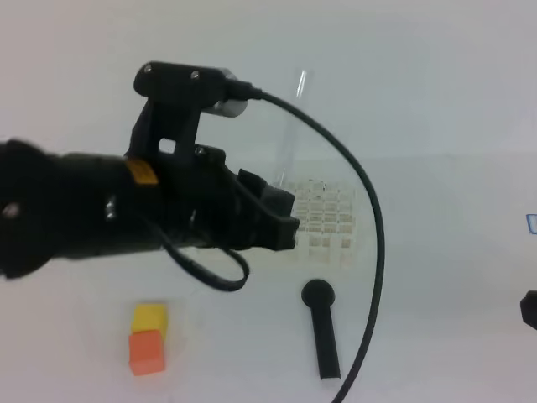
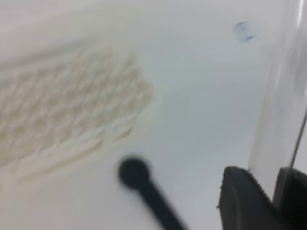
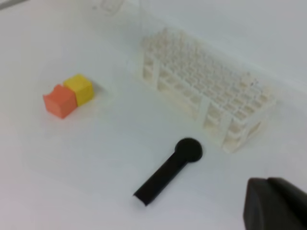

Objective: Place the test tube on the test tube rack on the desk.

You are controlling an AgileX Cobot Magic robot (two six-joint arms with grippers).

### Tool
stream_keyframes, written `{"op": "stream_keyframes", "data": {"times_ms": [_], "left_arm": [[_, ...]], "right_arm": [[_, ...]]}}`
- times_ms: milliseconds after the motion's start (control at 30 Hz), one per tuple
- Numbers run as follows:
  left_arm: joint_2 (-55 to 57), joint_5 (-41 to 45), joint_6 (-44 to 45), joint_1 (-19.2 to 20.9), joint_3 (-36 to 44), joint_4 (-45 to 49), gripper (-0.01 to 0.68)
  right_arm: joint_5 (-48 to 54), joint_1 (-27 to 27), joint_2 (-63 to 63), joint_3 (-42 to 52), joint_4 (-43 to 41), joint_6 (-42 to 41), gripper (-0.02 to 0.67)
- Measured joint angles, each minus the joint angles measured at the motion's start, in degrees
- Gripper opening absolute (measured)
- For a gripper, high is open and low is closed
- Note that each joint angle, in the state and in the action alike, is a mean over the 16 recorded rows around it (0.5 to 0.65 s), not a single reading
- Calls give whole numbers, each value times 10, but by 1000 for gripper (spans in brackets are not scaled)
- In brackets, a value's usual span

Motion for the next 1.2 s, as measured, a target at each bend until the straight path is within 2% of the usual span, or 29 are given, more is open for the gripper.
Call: {"op": "stream_keyframes", "data": {"times_ms": [267,367,467,633,967,1100,1200], "left_arm": [[-107,-78,520,-19,165,-477,-1],[-131,-75,665,-26,211,-612,-1],[-145,-57,758,-33,240,-697,-1],[-151,-32,790,-37,256,-729,-1],[-147,3,779,-36,255,-729,-1],[-145,28,780,-36,255,-729,-1],[-143,50,781,-36,251,-729,-1]], "right_arm": [[-54,0,2,0,46,-57,-1],[-70,3,6,0,89,-97,-1],[-83,9,12,0,150,-159,-1],[-100,29,25,0,301,-317,-1],[-117,70,48,-10,704,-705,4],[-107,75,65,-24,815,-804,38],[-97,76,87,-39,862,-844,98]]}}
